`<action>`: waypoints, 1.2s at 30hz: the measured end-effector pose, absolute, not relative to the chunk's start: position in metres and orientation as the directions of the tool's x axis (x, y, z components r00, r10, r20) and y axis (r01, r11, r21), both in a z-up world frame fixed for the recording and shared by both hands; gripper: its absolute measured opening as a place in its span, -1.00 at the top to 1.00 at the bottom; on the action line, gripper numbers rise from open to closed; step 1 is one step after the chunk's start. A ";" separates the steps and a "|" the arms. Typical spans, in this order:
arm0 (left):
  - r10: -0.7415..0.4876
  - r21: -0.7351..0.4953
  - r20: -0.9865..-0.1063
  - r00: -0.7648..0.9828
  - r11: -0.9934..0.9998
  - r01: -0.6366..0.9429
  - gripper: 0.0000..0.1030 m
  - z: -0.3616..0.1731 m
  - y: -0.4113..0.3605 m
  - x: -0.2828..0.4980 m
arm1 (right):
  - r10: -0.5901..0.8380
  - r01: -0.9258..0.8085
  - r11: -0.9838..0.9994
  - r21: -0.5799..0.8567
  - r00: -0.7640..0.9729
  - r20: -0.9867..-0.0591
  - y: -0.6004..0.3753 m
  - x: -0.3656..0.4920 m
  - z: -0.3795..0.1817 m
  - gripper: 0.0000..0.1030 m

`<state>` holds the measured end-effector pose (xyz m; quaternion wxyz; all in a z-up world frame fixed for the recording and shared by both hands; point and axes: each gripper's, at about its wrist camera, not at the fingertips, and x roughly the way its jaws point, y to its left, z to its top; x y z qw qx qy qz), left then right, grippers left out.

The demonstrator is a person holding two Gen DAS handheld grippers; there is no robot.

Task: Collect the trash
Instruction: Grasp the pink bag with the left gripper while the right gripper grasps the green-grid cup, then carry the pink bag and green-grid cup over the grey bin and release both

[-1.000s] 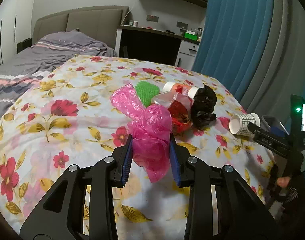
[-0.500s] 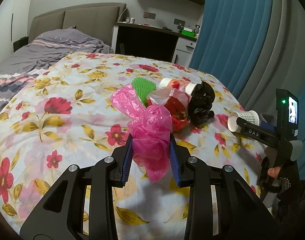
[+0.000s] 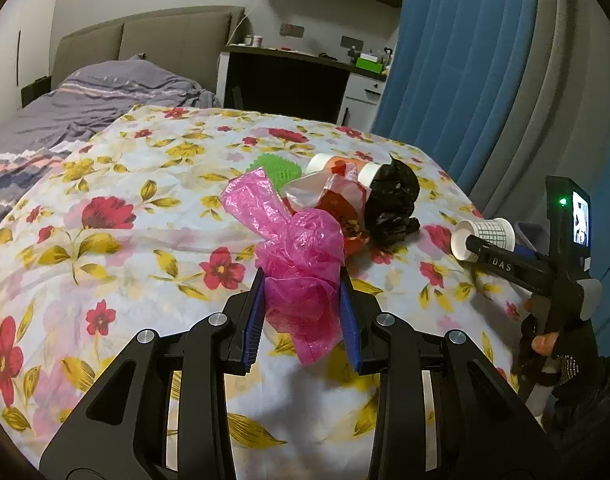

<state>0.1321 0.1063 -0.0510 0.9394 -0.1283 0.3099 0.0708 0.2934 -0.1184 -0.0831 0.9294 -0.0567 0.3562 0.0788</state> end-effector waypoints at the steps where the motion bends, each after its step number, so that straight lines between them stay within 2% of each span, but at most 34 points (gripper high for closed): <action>1: 0.052 -0.196 -0.598 0.800 0.958 -0.209 0.36 -0.050 0.105 0.132 | 0.109 -0.189 0.981 -0.048 0.736 -0.668 -0.118 0.291 -0.082 -0.48; 15: 0.031 -0.181 -0.558 0.829 0.971 -0.158 0.36 -0.028 0.079 0.117 | 0.170 -0.222 0.975 -0.019 0.797 -0.580 -0.139 0.235 -0.043 -0.48; 24: -0.025 -0.156 -0.537 0.843 0.985 -0.071 0.36 -0.011 0.044 0.109 | 0.180 -0.230 0.973 -0.027 0.823 -0.539 -0.162 0.203 -0.027 -0.48; 36: -0.285 -0.167 -0.506 0.814 0.958 0.232 0.36 0.026 -0.056 0.147 | 0.073 -0.105 0.994 -0.040 0.877 -0.476 -0.233 0.190 -0.011 -0.48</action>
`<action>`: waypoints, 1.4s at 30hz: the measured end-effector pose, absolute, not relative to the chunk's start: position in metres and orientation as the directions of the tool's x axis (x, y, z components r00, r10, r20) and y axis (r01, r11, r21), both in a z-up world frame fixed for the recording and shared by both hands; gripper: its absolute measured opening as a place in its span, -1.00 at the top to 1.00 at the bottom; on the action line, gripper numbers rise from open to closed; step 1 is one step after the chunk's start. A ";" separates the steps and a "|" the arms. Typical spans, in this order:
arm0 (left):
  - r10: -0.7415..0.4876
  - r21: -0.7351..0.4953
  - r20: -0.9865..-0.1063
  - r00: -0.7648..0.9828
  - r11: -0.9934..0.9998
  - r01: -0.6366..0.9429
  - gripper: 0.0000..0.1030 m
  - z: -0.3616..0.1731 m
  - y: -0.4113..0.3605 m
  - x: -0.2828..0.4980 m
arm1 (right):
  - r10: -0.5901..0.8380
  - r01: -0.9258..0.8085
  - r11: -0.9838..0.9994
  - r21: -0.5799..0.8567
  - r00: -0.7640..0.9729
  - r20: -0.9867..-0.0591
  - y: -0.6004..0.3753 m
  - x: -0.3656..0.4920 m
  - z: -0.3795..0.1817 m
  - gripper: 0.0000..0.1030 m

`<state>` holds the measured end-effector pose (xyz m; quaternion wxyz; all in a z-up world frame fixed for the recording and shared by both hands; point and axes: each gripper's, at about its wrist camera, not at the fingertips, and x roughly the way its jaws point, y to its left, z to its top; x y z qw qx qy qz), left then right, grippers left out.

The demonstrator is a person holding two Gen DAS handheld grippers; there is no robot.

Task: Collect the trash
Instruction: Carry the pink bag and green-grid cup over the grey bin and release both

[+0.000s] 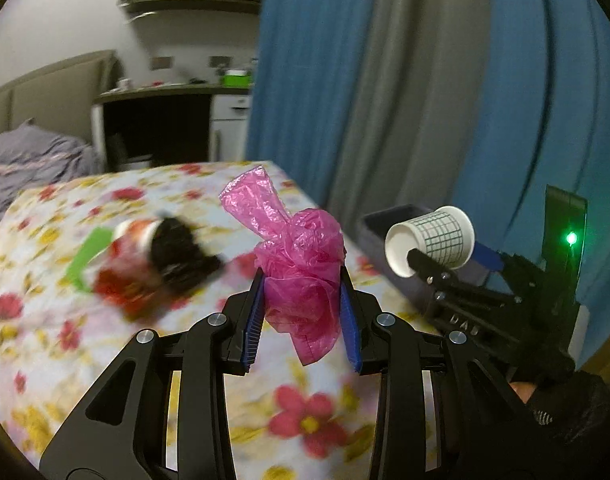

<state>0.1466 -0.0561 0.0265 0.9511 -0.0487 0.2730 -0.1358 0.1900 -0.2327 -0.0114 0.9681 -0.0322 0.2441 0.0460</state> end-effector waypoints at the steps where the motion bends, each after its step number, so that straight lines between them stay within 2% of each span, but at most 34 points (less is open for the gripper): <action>1: -0.317 -0.178 -0.505 0.803 0.949 0.262 0.36 0.028 -0.065 0.153 | 0.057 -0.086 0.995 -0.040 0.880 -0.472 -0.240 0.191 -0.011 -0.48; 7: -0.445 -0.241 -0.508 0.737 0.895 0.375 0.36 0.027 -0.120 0.203 | -0.042 0.033 0.999 -0.029 0.892 -0.450 -0.289 0.197 -0.010 -0.48; 16: -0.538 -0.291 -0.542 0.646 0.841 0.456 0.35 0.005 -0.201 0.274 | -0.104 0.126 0.992 0.017 0.881 -0.462 -0.333 0.214 -0.024 -0.48; 26: -0.559 -0.302 -0.598 0.575 0.821 0.484 0.33 -0.020 -0.245 0.317 | -0.112 0.137 0.990 0.016 0.866 -0.487 -0.350 0.220 -0.041 -0.48; 37: -0.602 -0.399 -0.632 0.488 0.793 0.461 0.28 -0.048 -0.253 0.338 | -0.068 0.098 0.995 0.031 0.850 -0.523 -0.354 0.225 -0.055 -0.48; 40: -0.589 -0.388 -0.648 0.483 0.801 0.457 0.21 -0.050 -0.256 0.340 | -0.062 0.090 0.996 0.028 0.844 -0.532 -0.354 0.227 -0.058 -0.48; 42: -0.576 -0.379 -0.657 0.485 0.810 0.448 0.04 -0.051 -0.257 0.341 | -0.058 0.087 0.996 0.029 0.842 -0.536 -0.355 0.228 -0.059 -0.48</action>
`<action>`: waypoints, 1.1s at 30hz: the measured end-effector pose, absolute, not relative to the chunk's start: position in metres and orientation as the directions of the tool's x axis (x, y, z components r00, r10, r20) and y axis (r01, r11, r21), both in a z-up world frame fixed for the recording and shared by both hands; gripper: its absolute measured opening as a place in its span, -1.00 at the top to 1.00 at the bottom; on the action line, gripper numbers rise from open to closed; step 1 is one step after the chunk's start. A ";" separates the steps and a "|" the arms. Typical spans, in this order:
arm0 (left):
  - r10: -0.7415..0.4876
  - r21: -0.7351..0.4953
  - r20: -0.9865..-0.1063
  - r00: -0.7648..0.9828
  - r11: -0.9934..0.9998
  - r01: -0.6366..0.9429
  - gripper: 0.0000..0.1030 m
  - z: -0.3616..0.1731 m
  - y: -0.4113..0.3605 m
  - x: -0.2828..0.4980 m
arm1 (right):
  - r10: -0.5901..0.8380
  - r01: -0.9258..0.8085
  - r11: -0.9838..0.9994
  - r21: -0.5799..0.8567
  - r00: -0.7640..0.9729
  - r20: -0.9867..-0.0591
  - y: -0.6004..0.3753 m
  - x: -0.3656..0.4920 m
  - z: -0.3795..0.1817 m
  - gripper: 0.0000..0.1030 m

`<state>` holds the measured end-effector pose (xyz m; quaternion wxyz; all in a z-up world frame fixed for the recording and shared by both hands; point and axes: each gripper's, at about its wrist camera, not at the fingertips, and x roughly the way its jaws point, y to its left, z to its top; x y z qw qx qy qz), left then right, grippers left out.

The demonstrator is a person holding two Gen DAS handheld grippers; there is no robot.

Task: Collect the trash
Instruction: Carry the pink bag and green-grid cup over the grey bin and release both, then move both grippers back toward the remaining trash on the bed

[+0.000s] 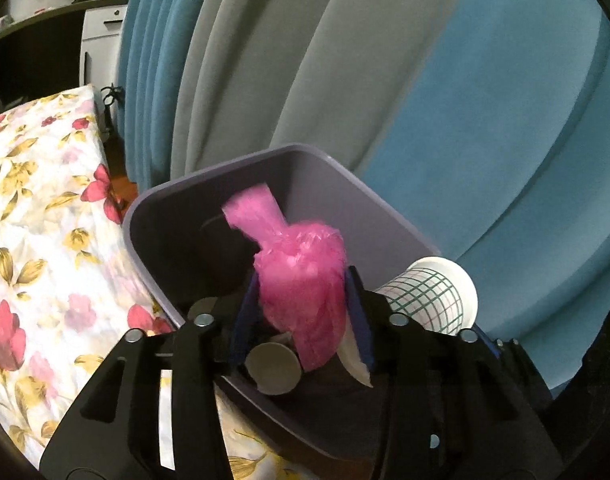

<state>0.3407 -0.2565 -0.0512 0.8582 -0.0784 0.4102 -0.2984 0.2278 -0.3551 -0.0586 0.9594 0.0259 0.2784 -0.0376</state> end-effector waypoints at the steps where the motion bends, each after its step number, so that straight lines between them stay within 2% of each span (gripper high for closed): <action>1: -0.572 -0.382 -0.659 0.487 0.814 0.438 -0.04 -0.052 -0.255 0.342 | -0.055 0.085 0.996 0.031 0.841 -0.538 -0.356 0.228 -0.059 -0.48; 2: -0.576 -0.392 -0.657 0.487 0.812 0.432 -0.26 -0.053 -0.253 0.342 | -0.051 0.082 0.996 0.033 0.838 -0.543 -0.357 0.229 -0.059 -0.48; 3: -0.587 -0.412 -0.644 0.490 0.806 0.425 -0.36 -0.052 -0.249 0.342 | -0.046 0.078 0.996 0.035 0.837 -0.546 -0.357 0.230 -0.059 -0.48; 8: -0.558 -0.377 -0.633 0.536 0.827 0.416 -0.51 -0.046 -0.239 0.334 | -0.038 0.069 0.997 0.036 0.828 -0.559 -0.355 0.233 -0.061 -0.49; 15: -0.450 -0.283 -0.575 0.683 0.893 0.351 -0.79 -0.028 -0.200 0.302 | -0.037 0.066 0.997 0.029 0.817 -0.576 -0.353 0.239 -0.065 -0.49; 18: -0.404 -0.249 -0.562 0.722 0.915 0.318 -0.80 -0.022 -0.182 0.293 | -0.042 0.074 0.997 0.032 0.815 -0.578 -0.353 0.240 -0.066 -0.61; 24: -0.279 -0.173 -0.536 0.797 0.960 0.219 -0.81 -0.004 -0.133 0.263 | -0.069 0.102 0.994 0.030 0.837 -0.543 -0.353 0.229 -0.051 -0.63; 33: -0.021 -0.110 -0.518 0.855 0.993 -0.042 -0.88 0.003 -0.033 0.203 | -0.023 0.045 0.998 0.037 0.893 -0.449 -0.309 0.195 -0.018 -0.67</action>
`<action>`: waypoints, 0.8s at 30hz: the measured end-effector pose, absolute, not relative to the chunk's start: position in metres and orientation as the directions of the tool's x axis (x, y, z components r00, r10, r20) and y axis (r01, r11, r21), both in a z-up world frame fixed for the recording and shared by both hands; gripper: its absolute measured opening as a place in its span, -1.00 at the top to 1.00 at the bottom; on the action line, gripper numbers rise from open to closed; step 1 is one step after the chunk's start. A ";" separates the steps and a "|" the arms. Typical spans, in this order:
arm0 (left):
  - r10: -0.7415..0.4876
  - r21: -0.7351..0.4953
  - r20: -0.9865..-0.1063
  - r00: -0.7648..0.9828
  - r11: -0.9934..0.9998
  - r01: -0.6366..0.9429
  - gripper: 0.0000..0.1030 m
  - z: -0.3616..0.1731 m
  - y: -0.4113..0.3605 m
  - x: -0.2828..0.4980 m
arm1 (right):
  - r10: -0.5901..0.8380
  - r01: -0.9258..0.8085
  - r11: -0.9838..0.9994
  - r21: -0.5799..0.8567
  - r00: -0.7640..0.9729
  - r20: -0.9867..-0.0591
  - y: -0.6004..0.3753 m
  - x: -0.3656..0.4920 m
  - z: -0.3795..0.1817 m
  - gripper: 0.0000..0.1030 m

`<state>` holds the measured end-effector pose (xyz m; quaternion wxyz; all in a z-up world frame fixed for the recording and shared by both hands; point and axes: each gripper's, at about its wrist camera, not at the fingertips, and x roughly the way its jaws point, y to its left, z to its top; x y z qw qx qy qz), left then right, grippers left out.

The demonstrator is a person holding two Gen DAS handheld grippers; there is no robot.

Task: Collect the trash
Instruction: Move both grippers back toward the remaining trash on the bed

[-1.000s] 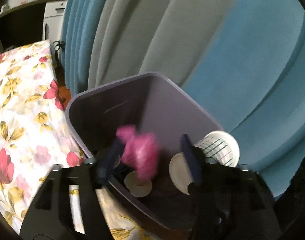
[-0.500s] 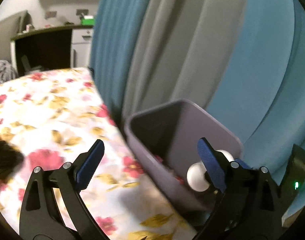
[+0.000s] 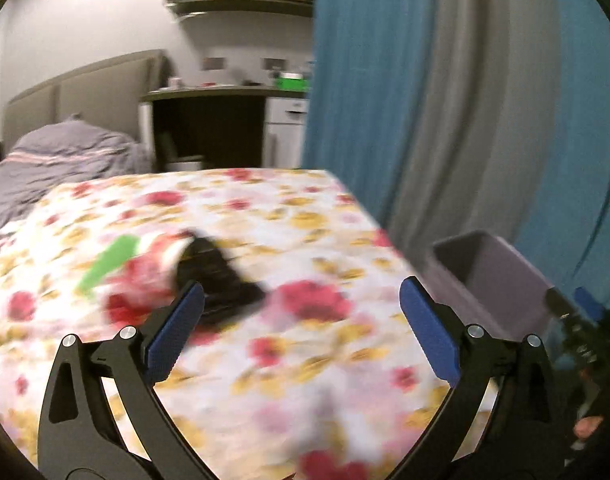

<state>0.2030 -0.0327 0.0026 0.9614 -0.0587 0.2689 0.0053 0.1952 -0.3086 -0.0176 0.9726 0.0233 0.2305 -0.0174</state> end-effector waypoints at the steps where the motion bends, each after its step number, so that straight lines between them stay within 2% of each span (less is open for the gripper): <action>1: 0.000 -0.109 -0.522 0.853 0.992 -0.066 -0.88 0.000 -0.021 0.198 | -0.009 0.029 0.999 0.038 0.896 -0.445 -0.301 0.193 -0.016 -0.67; 5: 0.102 -0.095 -0.534 0.839 0.979 -0.180 -0.88 -0.009 0.026 0.178 | 0.070 -0.061 0.998 0.035 0.893 -0.445 -0.254 0.193 -0.013 -0.67; 11: 0.196 -0.074 -0.519 0.832 0.960 -0.271 -0.88 -0.008 0.075 0.148 | 0.143 -0.160 0.987 -0.001 0.885 -0.444 -0.196 0.189 -0.010 -0.67; 24: 0.236 -0.100 -0.512 0.826 0.938 -0.331 -0.88 -0.005 0.129 0.128 | 0.222 -0.265 0.964 -0.022 0.847 -0.483 -0.120 0.197 -0.014 -0.67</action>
